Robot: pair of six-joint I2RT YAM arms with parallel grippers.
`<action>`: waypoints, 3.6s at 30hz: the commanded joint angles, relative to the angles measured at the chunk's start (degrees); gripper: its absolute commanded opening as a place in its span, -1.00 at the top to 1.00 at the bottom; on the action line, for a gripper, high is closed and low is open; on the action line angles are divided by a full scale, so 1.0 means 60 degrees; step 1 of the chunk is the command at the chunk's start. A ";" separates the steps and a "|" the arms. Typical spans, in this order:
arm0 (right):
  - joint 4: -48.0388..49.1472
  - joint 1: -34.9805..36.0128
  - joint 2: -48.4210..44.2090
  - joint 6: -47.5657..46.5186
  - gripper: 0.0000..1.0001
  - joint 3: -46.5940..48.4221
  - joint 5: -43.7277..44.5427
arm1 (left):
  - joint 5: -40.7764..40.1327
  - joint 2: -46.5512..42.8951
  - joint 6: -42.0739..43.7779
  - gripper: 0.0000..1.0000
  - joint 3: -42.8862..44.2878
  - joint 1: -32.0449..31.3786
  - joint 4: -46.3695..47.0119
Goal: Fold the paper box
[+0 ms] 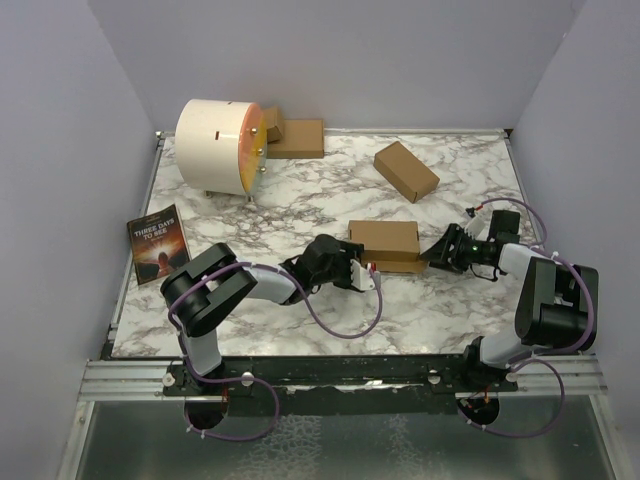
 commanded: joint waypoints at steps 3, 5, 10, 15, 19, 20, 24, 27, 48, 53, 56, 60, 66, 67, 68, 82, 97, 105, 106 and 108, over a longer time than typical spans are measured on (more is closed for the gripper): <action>0.0104 -0.0047 -0.0275 -0.0110 -0.02 0.0102 0.0179 | 0.0192 -0.0055 -0.0302 -0.33 0.0159 -0.0039 -0.0614; 0.0132 -0.0047 -0.0266 -0.0091 0.06 0.0045 0.0233 | 0.0203 -0.0034 -0.0379 -0.33 0.0188 -0.0039 -0.0622; 0.0121 -0.0047 -0.0103 -0.0043 0.25 0.0019 0.0362 | 0.0240 -0.0016 -0.0496 -0.33 0.0262 -0.0039 -0.0719; 0.0118 -0.0047 -0.0246 -0.0080 0.38 -0.0040 0.0467 | 0.0286 -0.0006 -0.0600 -0.31 0.0385 -0.0032 -0.0870; 0.0103 -0.0039 -0.0295 -0.0134 0.45 0.0002 0.0559 | 0.0320 0.0064 -0.0749 -0.30 0.0516 -0.0047 -0.0990; 0.0065 -0.0038 -0.0289 -0.0176 0.45 0.0061 0.0556 | 0.0329 0.0093 -0.0806 -0.30 0.0564 -0.0040 -0.1030; -0.0201 -0.0032 -0.0298 -0.0506 0.43 0.0369 0.0769 | 0.0279 0.0247 -0.1122 -0.28 0.0768 -0.0036 -0.1233; -0.0442 -0.0047 -0.0480 -0.0841 0.33 0.0650 0.1170 | 0.0180 0.0311 -0.1392 -0.28 0.0873 -0.0052 -0.1288; -0.2549 -0.0133 0.0541 -0.4716 -0.09 0.2954 0.0162 | -0.1830 0.0679 -0.3259 -0.28 0.1233 -0.0644 -0.1465; -0.2699 -0.0147 0.0990 -0.5265 -0.09 0.3118 0.0057 | -0.2264 0.0865 -0.3837 -0.28 0.1540 -0.0888 -0.1592; -0.2555 -0.0206 0.1164 -0.5389 -0.07 0.3175 0.0042 | -0.2393 0.0920 -0.4059 -0.28 0.1636 -0.0991 -0.1592; -0.2271 -0.0208 0.1685 -0.5354 0.24 0.3401 0.0052 | -0.2479 0.1003 -0.4117 -0.28 0.1724 -0.1051 -0.1669; -0.1811 -0.0208 0.2187 -0.5011 0.31 0.3506 -0.0198 | -0.2481 0.1021 -0.4146 -0.28 0.1734 -0.1064 -0.1720; -0.1712 -0.0208 0.2266 -0.4946 0.31 0.3517 -0.0106 | -0.2487 0.1029 -0.4133 -0.28 0.1763 -0.1063 -0.1740; -0.1630 -0.0204 0.2362 -0.4847 0.31 0.3544 -0.0036 | -0.2481 0.1036 -0.4132 -0.28 0.1772 -0.1063 -0.1766; -0.1669 -0.0208 0.2819 -0.4576 0.62 0.3591 -0.0678 | -0.2435 0.1183 -0.4120 -0.28 0.1965 -0.1059 -0.1931; -0.1666 -0.0208 0.2858 -0.4550 0.61 0.3581 -0.0487 | -0.1818 0.0120 -0.4231 -0.76 0.2153 -0.1061 -0.2623; -0.1693 -0.0208 0.2878 -0.4533 0.61 0.3595 -0.0565 | -0.0767 -0.2058 -0.2064 -0.98 -0.0457 -0.1060 -0.0298; -0.1687 -0.0208 0.2889 -0.4544 0.61 0.3589 -0.0575 | -0.0660 -0.2285 -0.1899 -0.98 -0.0795 -0.1060 0.0073; -0.1702 -0.0208 0.2912 -0.4547 0.60 0.3594 -0.0597 | -0.0617 -0.2582 -0.1632 -0.98 -0.1220 -0.1046 0.0376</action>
